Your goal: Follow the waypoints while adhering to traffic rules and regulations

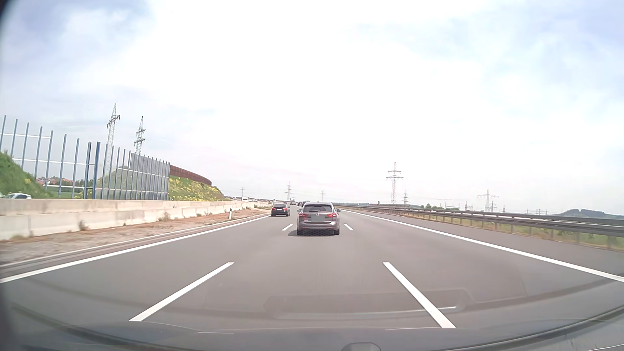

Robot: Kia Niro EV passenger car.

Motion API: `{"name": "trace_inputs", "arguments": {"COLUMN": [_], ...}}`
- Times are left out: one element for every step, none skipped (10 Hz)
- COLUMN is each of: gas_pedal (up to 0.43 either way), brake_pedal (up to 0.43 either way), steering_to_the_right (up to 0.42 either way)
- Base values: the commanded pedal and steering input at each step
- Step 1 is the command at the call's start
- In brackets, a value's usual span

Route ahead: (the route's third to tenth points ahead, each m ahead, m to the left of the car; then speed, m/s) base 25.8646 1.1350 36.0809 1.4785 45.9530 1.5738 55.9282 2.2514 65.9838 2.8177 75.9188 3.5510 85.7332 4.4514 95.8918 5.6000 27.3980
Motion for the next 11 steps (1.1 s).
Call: {"name": "trace_inputs", "arguments": {"gas_pedal": [0.331, 0.35, 0.35, 0.35, 0.358, 0.398, 0.398, 0.398, 0.409, 0.409, 0.409], "brake_pedal": [0.0, 0.0, 0.0, 0.0, 0.0, 0.0, 0.0, 0.0, 0.0, 0.0, 0.0], "steering_to_the_right": [-0.008, -0.007, -0.006, -0.005, -0.005, -0.005, -0.005, -0.005, -0.005, -0.005, -0.005]}}
